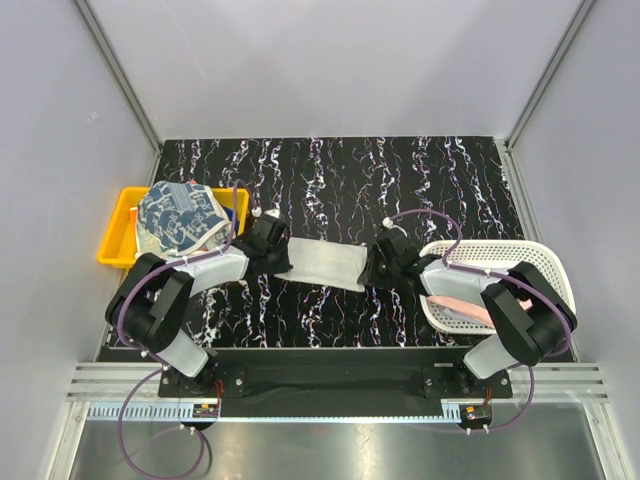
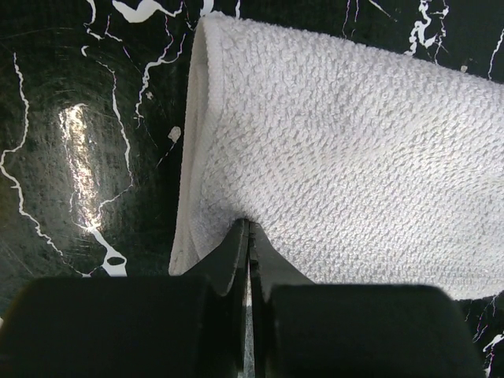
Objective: Fold and stack the towels
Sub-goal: Smooth out wrinkles on the folded towel, then neatly place the folded towel into the bin
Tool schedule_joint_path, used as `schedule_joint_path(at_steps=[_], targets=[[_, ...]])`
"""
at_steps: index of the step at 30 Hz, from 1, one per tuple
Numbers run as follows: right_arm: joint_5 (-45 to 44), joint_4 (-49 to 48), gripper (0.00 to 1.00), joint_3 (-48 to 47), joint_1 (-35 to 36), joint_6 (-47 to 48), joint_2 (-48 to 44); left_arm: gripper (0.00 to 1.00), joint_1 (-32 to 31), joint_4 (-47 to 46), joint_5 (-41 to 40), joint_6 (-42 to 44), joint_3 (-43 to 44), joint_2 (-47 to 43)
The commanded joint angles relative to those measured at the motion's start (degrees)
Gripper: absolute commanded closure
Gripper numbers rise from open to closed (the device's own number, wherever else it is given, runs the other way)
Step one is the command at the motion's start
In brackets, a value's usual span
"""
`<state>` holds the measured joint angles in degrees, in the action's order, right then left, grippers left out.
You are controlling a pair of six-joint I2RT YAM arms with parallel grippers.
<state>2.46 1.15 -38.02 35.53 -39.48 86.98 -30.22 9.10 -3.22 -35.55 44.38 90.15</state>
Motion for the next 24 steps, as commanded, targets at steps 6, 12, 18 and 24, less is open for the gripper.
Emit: schedule_joint_path(at_steps=[6, 12, 18, 24], targets=[[-8.51, 8.69, 0.53, -4.34, 0.42, 1.16, -7.96, 0.93, -0.19, 2.93, -2.66, 1.44, 0.97, -2.87], [-14.40, 17.12, 0.50, -9.16, 0.42, 2.66, -16.64, 0.66, -5.10, 9.07, -4.85, 3.56, 8.78, -6.65], [-24.77, 30.04, 0.47, -16.54, -0.02, 2.39, -31.22, 0.56, -14.50, 15.06, -12.93, -1.09, 20.55, -1.30], [-28.56, 37.69, 0.44, -24.19, -0.02, 3.62, -42.75, 0.50, -25.32, 26.97, -26.46, -10.67, 40.37, 17.48]])
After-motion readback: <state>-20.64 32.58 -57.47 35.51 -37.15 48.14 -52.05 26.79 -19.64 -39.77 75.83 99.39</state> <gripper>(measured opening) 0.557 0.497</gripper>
